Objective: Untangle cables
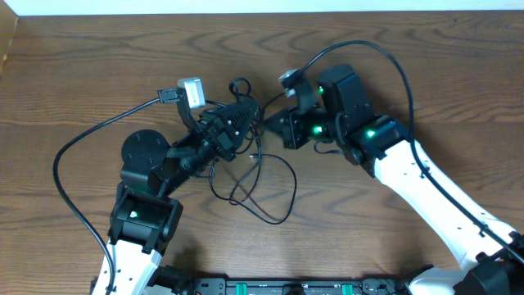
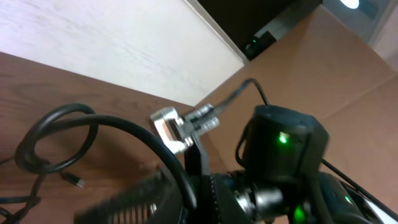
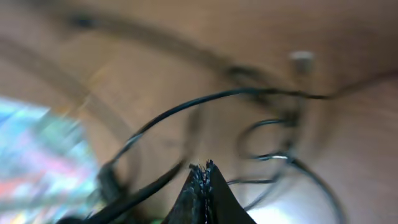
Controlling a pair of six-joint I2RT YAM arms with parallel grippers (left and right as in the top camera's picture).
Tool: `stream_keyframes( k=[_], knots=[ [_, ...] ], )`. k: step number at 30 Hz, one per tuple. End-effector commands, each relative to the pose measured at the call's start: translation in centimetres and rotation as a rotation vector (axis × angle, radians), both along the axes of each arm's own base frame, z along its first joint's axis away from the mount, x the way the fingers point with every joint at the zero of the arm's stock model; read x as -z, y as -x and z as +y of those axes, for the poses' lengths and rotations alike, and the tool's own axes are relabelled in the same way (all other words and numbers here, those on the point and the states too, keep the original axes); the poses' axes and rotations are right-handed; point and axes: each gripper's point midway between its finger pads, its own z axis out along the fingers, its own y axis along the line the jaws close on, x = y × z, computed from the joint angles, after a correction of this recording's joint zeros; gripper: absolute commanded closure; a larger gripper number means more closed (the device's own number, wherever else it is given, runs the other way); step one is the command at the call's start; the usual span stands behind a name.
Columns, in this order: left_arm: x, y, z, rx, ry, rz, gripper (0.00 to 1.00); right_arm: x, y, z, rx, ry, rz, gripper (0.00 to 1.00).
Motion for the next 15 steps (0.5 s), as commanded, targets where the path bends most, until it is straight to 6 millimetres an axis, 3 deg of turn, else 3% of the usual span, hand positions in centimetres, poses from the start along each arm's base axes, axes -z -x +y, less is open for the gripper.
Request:
stream_keyframes(
  k=[1, 7, 15],
  knots=[
    [-0.4, 1.0, -0.6, 0.065, -0.010, -0.022, 0.87, 1.4, -4.2, -4.5, 0.263, 0.116, -0.019, 0.99],
    [1.8, 1.1, -0.6, 0.067, -0.062, 0.043, 0.85, 2.9, -4.5, -7.5, 0.340, 0.154, 0.078, 0.99],
    [4.0, 0.1, -0.8, 0.069, -0.087, 0.116, 0.92, 6.0, -2.0, -10.9, 0.422, 0.228, 0.318, 0.99]
  ],
)
